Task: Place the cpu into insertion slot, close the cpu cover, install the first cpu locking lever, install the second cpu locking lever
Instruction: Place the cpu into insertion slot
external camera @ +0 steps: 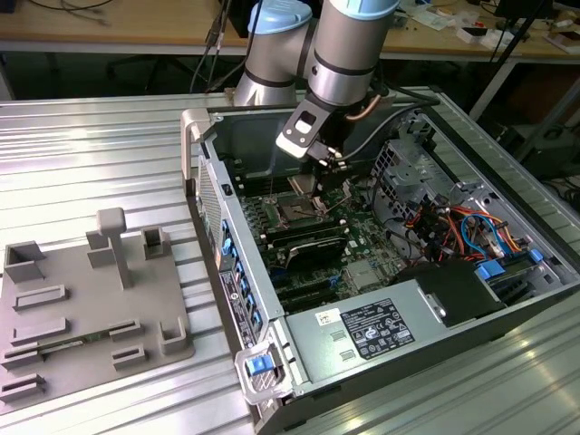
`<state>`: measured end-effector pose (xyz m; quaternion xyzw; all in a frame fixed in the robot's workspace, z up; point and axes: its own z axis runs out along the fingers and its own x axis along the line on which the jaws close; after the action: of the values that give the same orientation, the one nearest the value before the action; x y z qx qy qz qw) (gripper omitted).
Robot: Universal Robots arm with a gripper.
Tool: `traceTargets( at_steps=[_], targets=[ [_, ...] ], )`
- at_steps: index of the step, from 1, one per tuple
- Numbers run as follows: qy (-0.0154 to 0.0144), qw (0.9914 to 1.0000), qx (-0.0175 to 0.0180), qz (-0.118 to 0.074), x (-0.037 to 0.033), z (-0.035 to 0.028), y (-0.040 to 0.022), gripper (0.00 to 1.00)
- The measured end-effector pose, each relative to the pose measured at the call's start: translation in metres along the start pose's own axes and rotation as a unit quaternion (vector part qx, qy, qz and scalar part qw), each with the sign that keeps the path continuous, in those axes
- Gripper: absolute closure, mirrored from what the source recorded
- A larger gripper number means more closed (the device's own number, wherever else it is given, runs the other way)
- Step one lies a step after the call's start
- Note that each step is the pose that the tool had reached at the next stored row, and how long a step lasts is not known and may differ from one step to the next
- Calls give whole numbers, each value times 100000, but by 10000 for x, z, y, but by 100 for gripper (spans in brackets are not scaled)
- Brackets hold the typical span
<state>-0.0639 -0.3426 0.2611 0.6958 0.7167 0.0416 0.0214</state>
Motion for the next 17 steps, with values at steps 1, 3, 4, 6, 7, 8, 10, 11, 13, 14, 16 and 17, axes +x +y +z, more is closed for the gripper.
traceTargets(
  at_steps=[1, 3, 4, 6, 7, 8, 10, 11, 13, 14, 16, 17],
  targets=[
    [-3, 100000, -1, -1, 0, 1, 0, 46],
    [-1, 100000, 2, 0, 0, 1, 0, 46],
    [26, 100000, -3, 5, 0, 2, 0, 46],
    [27, 100000, -1, 3, 0, 2, 0, 46],
    [27, 100000, -1, 1, 0, 3, 0, 46],
    [26, 100000, 0, 2, 0, 3, 0, 46],
    [28, 100000, 1, -1, 0, 3, 0, 46],
    [30, 100000, -2, 1, 0, 4, 0, 46],
    [34, 100000, -5, 2, 0, 6, 0, 46],
    [39, 100000, -9, 3, 0, 8, 0, 46],
    [28, 100000, 2, 18, 4, 15, 0, 46],
    [23, 100000, 1, 84, 7, 21, -1, 46]
  ],
)
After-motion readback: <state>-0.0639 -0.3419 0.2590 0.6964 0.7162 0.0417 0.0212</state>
